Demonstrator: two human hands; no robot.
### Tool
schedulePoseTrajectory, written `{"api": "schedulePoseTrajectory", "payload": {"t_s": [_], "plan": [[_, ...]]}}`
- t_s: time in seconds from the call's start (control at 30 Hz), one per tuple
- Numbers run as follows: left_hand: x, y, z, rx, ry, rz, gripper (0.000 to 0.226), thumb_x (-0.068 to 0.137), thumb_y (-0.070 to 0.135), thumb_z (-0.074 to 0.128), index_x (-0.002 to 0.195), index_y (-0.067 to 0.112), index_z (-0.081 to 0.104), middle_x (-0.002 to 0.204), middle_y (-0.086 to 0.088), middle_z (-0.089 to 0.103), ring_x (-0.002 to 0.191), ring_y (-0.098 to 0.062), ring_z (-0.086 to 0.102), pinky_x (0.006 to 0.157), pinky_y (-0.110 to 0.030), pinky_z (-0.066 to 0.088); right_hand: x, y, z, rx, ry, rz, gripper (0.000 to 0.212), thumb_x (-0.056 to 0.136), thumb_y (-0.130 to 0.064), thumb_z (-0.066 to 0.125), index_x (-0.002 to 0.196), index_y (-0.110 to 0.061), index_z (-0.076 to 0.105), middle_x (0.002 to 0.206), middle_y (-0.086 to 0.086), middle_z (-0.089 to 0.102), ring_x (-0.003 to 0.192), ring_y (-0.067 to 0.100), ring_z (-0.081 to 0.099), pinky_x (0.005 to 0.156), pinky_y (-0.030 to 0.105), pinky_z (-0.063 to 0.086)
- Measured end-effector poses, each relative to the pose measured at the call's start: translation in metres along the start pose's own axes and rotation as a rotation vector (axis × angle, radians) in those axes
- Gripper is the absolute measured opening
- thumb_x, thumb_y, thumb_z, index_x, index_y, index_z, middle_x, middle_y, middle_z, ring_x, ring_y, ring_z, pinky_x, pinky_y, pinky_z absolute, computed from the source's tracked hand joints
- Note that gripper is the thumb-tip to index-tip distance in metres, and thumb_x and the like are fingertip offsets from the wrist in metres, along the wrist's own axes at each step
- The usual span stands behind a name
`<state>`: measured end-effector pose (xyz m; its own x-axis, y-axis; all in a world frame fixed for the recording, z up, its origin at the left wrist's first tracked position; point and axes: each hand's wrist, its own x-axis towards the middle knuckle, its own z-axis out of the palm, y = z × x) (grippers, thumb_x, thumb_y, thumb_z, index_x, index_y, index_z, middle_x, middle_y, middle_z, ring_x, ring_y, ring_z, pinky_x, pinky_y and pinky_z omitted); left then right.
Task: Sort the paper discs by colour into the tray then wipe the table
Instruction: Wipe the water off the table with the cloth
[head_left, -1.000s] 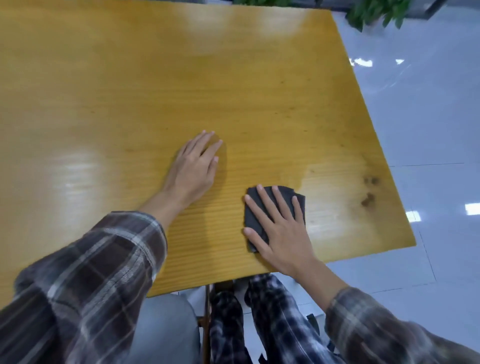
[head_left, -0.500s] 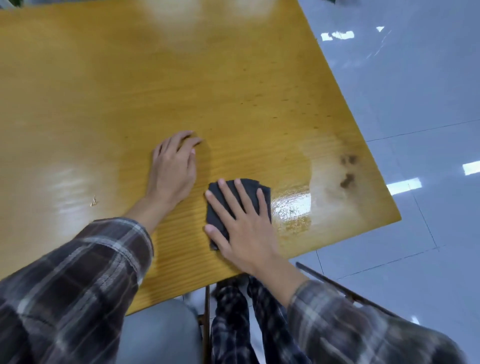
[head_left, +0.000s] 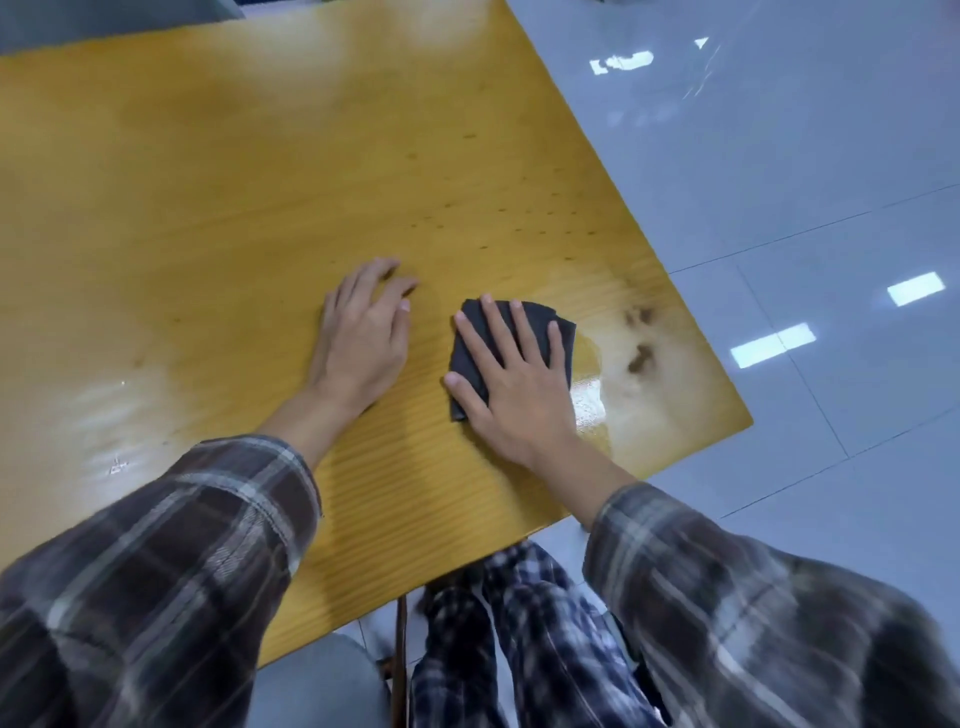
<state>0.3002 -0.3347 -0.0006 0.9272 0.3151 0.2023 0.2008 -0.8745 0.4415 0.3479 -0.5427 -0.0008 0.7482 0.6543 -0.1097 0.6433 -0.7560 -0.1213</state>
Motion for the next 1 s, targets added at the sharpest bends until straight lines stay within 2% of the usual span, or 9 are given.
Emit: {"api": "schedulePoseTrajectory", "payload": {"t_s": [0.13,0.27,0.37,0.43,0.57,0.7,0.87,1.0], "plan": [[0.017,0.01,0.011,-0.005,-0.019,0.039,0.033,0.106,0.015,0.045,0.132,0.013,0.064,0.145,-0.01,0.054,0.135,-0.032,0.049,0.107,-0.051,0.041,-0.051,-0.009,0.0,0.038,-0.036,-0.141,0.066,0.106,-0.065,0.022,0.163,-0.038,0.004,0.172,-0.008,-0.005,0.158,0.019,-0.011,0.125,0.057,0.006],[0.036,0.028,0.024,-0.032,-0.057,0.072,0.033,0.107,0.017,0.043,0.133,0.011,0.064,0.145,-0.011,0.054,0.135,-0.033,0.049,0.109,-0.054,0.041,-0.1,0.03,-0.003,0.058,-0.054,-0.204,0.065,0.105,-0.064,0.031,0.162,-0.041,0.01,0.172,-0.011,0.003,0.159,0.018,-0.003,0.126,0.055,0.012],[0.05,0.044,0.03,-0.046,-0.098,0.096,0.033,0.108,0.017,0.043,0.134,0.012,0.064,0.146,-0.01,0.053,0.138,-0.032,0.046,0.11,-0.056,0.04,-0.106,0.061,-0.008,0.077,-0.058,-0.168,0.066,0.104,-0.065,0.036,0.162,-0.041,0.015,0.171,-0.011,0.008,0.159,0.017,0.002,0.125,0.054,0.017],[0.058,0.052,0.032,-0.05,-0.113,0.125,0.033,0.108,0.016,0.044,0.134,0.012,0.064,0.146,-0.01,0.053,0.138,-0.032,0.046,0.11,-0.056,0.04,-0.092,0.065,-0.01,0.09,-0.063,-0.118,0.067,0.104,-0.065,0.034,0.162,-0.04,0.013,0.172,-0.011,0.004,0.159,0.016,-0.001,0.126,0.053,0.015],[0.073,0.059,0.035,-0.059,-0.116,0.123,0.033,0.109,0.015,0.043,0.135,0.013,0.063,0.147,-0.008,0.053,0.14,-0.032,0.045,0.11,-0.054,0.039,-0.035,0.044,-0.01,0.083,-0.034,-0.061,0.067,0.105,-0.065,0.026,0.164,-0.036,0.01,0.172,-0.008,-0.001,0.158,0.016,-0.008,0.128,0.049,0.005],[0.082,0.051,0.038,-0.065,-0.14,0.097,0.034,0.11,0.016,0.042,0.137,0.011,0.063,0.149,-0.007,0.054,0.143,-0.03,0.044,0.112,-0.055,0.039,0.007,0.022,-0.01,0.104,0.006,0.021,0.07,0.105,-0.062,0.029,0.164,-0.029,0.014,0.173,-0.002,0.004,0.159,0.019,-0.005,0.126,0.05,0.009],[0.087,0.047,0.043,-0.044,-0.151,0.147,0.033,0.109,0.013,0.047,0.137,0.008,0.063,0.15,-0.011,0.054,0.143,-0.034,0.045,0.113,-0.056,0.04,-0.031,0.016,-0.007,0.158,-0.001,0.099,0.071,0.106,-0.062,0.027,0.165,-0.028,0.004,0.172,-0.004,-0.008,0.158,0.018,-0.013,0.128,0.05,0.007],[0.102,0.06,0.053,-0.062,-0.15,0.197,0.033,0.108,0.013,0.047,0.137,0.007,0.063,0.152,-0.012,0.052,0.145,-0.033,0.042,0.116,-0.055,0.037,-0.07,0.041,-0.008,0.173,-0.008,0.136,0.071,0.105,-0.063,0.03,0.164,-0.033,0.004,0.172,-0.008,-0.006,0.158,0.015,-0.009,0.128,0.049,0.008]]}}
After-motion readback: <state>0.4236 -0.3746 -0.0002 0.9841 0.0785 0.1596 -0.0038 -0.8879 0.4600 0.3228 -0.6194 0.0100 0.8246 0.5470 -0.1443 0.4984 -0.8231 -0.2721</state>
